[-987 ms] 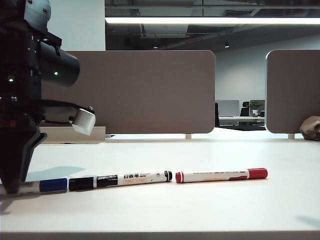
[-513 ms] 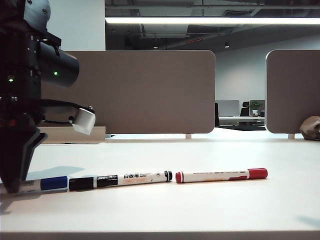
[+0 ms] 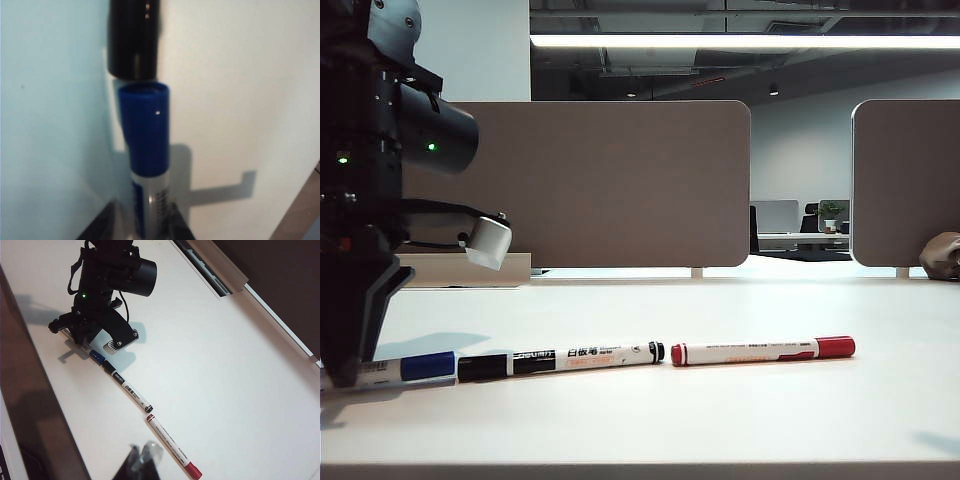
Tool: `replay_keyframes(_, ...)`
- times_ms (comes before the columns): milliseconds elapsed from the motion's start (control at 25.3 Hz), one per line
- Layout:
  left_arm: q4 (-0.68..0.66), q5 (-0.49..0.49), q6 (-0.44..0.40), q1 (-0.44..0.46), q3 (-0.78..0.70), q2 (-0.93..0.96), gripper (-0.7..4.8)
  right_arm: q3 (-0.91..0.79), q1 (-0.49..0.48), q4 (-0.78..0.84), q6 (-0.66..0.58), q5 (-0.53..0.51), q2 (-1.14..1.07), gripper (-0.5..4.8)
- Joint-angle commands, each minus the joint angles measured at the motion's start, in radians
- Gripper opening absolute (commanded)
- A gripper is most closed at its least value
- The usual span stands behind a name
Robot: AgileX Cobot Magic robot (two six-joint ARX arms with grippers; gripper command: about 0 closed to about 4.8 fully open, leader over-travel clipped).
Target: Pick up the markers one by one and line them up horizontally in a straight line on the table.
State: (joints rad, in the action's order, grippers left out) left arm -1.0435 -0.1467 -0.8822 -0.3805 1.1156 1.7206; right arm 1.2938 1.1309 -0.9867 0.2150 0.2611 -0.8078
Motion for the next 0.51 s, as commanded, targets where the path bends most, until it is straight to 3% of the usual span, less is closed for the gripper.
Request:
replay_keyframes(39,-0.006,-0.008,0.003,-0.001,0.0,-0.005,1.27,0.004,-0.001,0.01,-0.006,-0.003,0.002,-0.01)
replay_keyframes(513,0.006,-0.008,0.003,-0.001,0.0,-0.005,1.31,0.004,-0.001,0.01,-0.007,-0.003,0.002,-0.01)
